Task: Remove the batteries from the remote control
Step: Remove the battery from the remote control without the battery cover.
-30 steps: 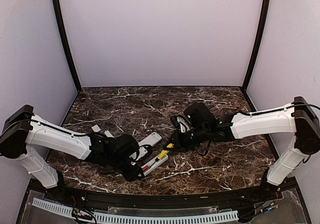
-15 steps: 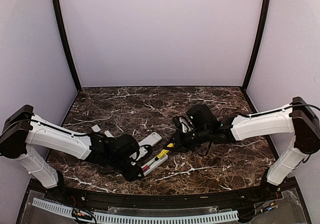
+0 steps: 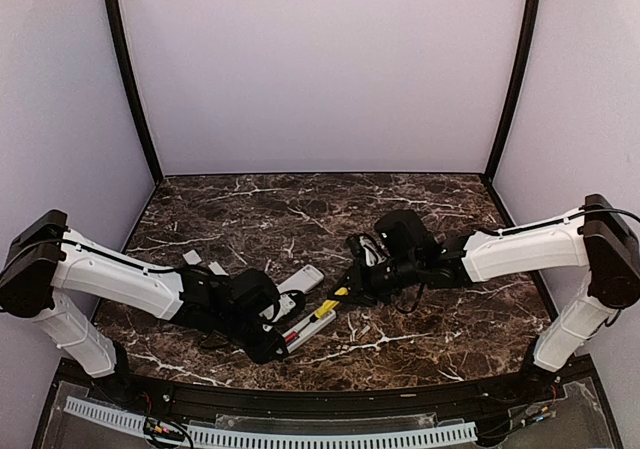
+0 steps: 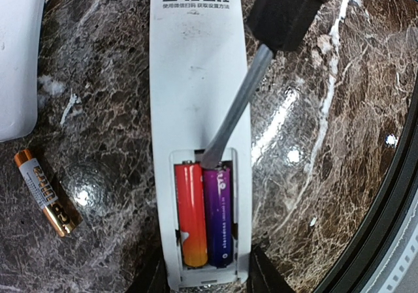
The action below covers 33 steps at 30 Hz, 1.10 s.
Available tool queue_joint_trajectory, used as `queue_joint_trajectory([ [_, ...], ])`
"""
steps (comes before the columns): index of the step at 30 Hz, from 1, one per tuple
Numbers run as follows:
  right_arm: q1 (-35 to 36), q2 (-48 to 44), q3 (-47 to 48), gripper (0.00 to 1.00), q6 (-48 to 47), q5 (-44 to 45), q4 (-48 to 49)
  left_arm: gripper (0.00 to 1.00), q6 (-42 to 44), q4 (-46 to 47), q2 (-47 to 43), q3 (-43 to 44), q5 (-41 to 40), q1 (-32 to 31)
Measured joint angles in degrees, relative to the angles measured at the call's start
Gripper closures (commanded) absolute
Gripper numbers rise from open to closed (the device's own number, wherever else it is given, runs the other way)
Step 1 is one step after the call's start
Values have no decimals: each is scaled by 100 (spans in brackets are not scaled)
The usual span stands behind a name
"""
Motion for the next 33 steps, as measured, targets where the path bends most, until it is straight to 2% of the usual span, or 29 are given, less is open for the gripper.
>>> queue_joint_trajectory([
  [8, -2, -59, -2, 100, 61, -57, 116, 77, 0, -13, 13, 13, -17, -11],
  [16, 79, -125, 22, 100, 151, -601, 442, 78, -17, -13, 39, 39, -22, -15],
  [25, 81, -179, 103, 100, 63, -476, 160, 78, -17, -13, 39, 39, -26, -15],
  [33, 81, -553, 103, 100, -118, -20, -323, 82, -63, -7, 28, 39, -37, -15],
])
